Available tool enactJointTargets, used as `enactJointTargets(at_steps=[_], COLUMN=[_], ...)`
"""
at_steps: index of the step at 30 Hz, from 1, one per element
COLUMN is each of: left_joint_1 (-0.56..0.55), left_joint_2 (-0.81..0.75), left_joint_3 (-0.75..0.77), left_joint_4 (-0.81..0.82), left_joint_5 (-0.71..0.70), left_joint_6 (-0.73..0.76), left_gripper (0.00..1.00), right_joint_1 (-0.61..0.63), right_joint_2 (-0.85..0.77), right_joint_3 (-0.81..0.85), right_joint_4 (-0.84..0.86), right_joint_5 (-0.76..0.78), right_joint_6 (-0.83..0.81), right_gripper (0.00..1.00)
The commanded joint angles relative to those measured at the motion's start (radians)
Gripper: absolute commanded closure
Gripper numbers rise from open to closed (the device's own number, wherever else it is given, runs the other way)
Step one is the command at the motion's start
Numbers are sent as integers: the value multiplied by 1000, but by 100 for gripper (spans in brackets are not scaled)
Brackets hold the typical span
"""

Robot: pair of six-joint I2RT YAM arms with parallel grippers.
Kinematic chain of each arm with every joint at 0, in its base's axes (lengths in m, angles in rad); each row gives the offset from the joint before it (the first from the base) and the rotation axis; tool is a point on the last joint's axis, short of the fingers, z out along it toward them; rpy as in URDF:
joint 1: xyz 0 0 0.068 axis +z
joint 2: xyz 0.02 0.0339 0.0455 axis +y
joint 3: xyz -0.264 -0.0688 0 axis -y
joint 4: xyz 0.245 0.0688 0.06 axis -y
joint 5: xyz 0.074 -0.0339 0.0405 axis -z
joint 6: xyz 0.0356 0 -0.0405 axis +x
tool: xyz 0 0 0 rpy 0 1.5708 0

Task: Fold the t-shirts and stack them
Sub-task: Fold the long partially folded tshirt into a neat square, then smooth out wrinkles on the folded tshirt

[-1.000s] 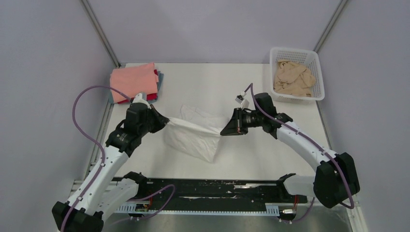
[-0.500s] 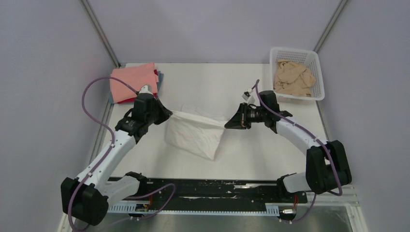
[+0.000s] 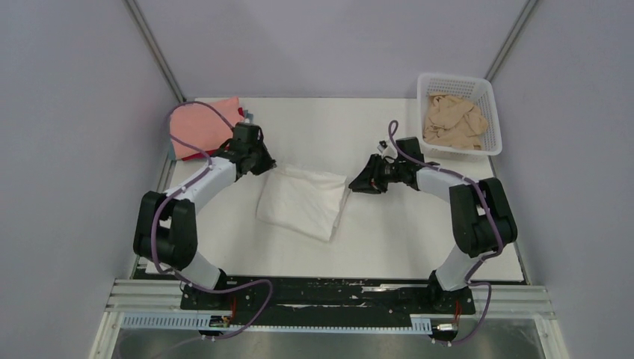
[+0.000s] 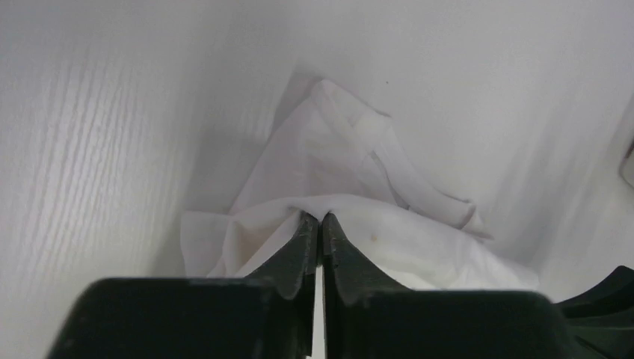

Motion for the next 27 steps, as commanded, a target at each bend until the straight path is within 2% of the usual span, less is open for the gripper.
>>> enactJointTargets(at_steps=[1, 2, 3, 4, 5, 8, 10, 14, 17, 19, 23, 27], left_joint_1=[44, 47, 48, 49, 49, 48, 47, 46, 41, 40, 40, 41], left_joint_2=[87, 116, 126, 131, 124, 68, 39, 48, 114, 134, 134, 171], left_joint_3=[122, 171, 195, 231, 241, 232, 196, 122, 105, 67, -58, -100], left_joint_4=[34, -2, -40, -54, -59, -36, -1, 92, 114, 128, 192, 162], left_joint_5=[-16, -11, -15, -27, -28, 41, 107, 262, 383, 417, 345, 221], left_joint_6=[59, 68, 71, 79, 85, 109, 113, 102, 82, 70, 49, 59], left_gripper=[81, 32, 8, 4, 1, 0, 0, 0, 0, 0, 0, 0], right_joint_1=[-35, -40, -41, -41, -36, -3, 49, 158, 219, 247, 282, 246], right_joint_2=[88, 109, 122, 125, 115, 29, -18, -48, -27, 9, 110, 191], right_joint_3=[115, 148, 178, 206, 222, 217, 198, 170, 142, 135, 134, 146], right_joint_4=[22, 12, 1, -14, -32, -53, -54, -20, 72, 131, 160, 130], right_joint_5=[49, 57, 55, 59, 71, 146, 161, 166, 146, 103, 93, 118], right_joint_6=[-39, -40, -48, -57, -63, -97, -118, -124, -85, -58, -69, -99], right_gripper=[51, 37, 31, 26, 24, 12, 1, 0, 0, 0, 0, 0])
